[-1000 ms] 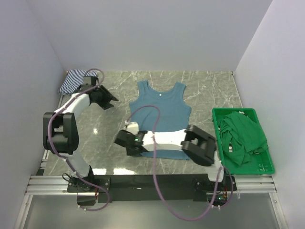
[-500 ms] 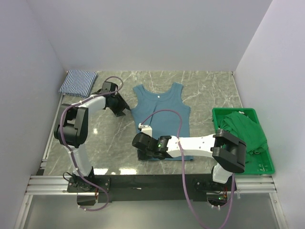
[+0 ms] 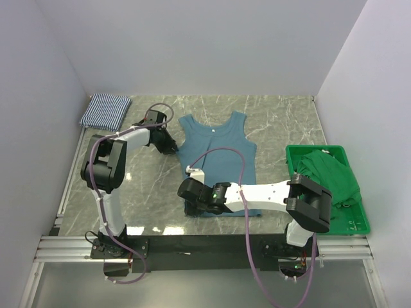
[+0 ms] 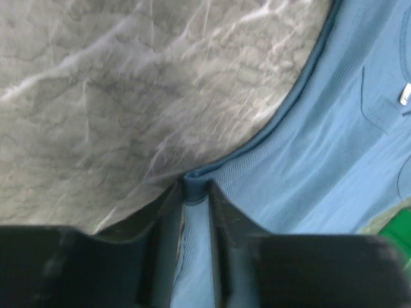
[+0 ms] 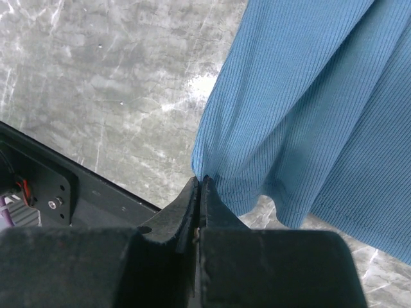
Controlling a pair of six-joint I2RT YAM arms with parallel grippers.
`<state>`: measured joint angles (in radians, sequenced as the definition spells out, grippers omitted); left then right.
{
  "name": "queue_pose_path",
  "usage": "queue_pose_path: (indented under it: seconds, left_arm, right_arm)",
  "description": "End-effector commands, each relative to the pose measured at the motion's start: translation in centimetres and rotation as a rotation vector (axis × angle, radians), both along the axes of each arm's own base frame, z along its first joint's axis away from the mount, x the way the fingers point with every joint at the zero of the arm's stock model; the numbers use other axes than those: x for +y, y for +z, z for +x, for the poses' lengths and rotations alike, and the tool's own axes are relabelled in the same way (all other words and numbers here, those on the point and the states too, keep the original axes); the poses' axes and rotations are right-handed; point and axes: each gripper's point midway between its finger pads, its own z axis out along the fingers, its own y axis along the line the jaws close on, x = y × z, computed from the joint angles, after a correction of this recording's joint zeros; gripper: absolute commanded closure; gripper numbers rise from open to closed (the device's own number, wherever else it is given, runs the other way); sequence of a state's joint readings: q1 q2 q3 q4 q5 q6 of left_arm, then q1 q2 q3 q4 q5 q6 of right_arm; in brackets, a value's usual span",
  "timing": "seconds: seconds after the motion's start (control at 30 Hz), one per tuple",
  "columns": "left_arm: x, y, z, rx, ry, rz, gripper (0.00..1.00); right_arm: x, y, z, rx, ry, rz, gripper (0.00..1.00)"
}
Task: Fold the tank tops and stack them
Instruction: Flatten the tank top out, then fold the tank top
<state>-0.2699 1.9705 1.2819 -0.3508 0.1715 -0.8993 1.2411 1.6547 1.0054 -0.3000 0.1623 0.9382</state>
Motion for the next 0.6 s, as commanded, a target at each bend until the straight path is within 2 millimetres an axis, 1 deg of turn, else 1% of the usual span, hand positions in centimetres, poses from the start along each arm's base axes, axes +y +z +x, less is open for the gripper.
queue_pose_path:
  seconds: [0.0, 0.07, 0.1, 0.13, 0.17, 0.23, 0.27, 0.3, 0.33, 0.37, 0.4, 0.43, 0.5, 0.53, 0.57]
  left_arm:
    - [0.8, -0.6, 0.9, -0.003, 0.01, 0.077, 0.76]
    - [1.4, -0.8, 1.3, -0.003, 0.026, 0.111, 0.81]
    - [1.4, -0.4, 1.8, -0.013, 0.03, 0.117, 0.94]
    - [1.7, -0.5, 1.9, -0.006, 0.037, 0.137, 0.99]
    - [1.9, 0.1, 2.5, -0.021, 0.044, 0.147, 0.99]
    - [2.2, 0.5, 3.2, -0.03, 0.052, 0.162, 0.99]
    - [2.3, 1.2, 3.6, -0.036, 0.047, 0.165, 0.99]
    - [3.1, 1.3, 4.0, -0.038, 0.068, 0.189, 1.0]
    - [3.8, 1.3, 4.3, -0.033, 0.086, 0.193, 1.0]
    - [4.0, 1.6, 4.7, -0.039, 0.09, 0.187, 1.0]
    - [4.4, 1.7, 4.9, -0.034, 0.097, 0.191, 1.0]
    - [5.3, 1.4, 5.1, -0.025, 0.11, 0.202, 0.99]
    - [6.0, 1.7, 5.5, -0.024, 0.117, 0.209, 0.99]
    - [6.9, 1.5, 5.7, -0.017, 0.132, 0.214, 1.0]
    - [7.2, 1.8, 5.9, -0.023, 0.135, 0.217, 0.99]
  right_arm:
    - [1.8, 2.6, 0.4, -0.02, 0.0, 0.072, 1.0]
    - [2.0, 2.7, 0.4, -0.016, 0.003, 0.067, 1.0]
    - [2.3, 2.5, 0.3, -0.004, 0.009, 0.065, 1.0]
    - [2.8, 3.0, 0.3, -0.001, 0.012, 0.077, 1.0]
    - [3.1, 3.0, 0.3, 0.006, 0.015, 0.083, 1.0]
    - [4.3, 3.4, 0.2, 0.022, 0.027, 0.1, 1.0]
    - [4.8, 3.0, 0.1, 0.034, 0.032, 0.097, 1.0]
    - [5.9, 3.9, 0.3, 0.034, 0.037, 0.122, 1.0]
    - [6.4, 4.0, 0.2, 0.047, 0.046, 0.128, 1.0]
    - [7.0, 3.3, 0.2, 0.057, 0.05, 0.119, 1.0]
    - [8.2, 4.2, 0.5, 0.057, 0.055, 0.146, 1.0]
    - [8.8, 4.3, 0.5, 0.063, 0.061, 0.155, 1.0]
    - [10.4, 4.2, 0.3, 0.088, 0.079, 0.177, 1.0]
    - [11.1, 4.4, 0.5, 0.085, 0.082, 0.192, 1.0]
    - [11.5, 3.8, 0.2, 0.105, 0.095, 0.191, 1.0]
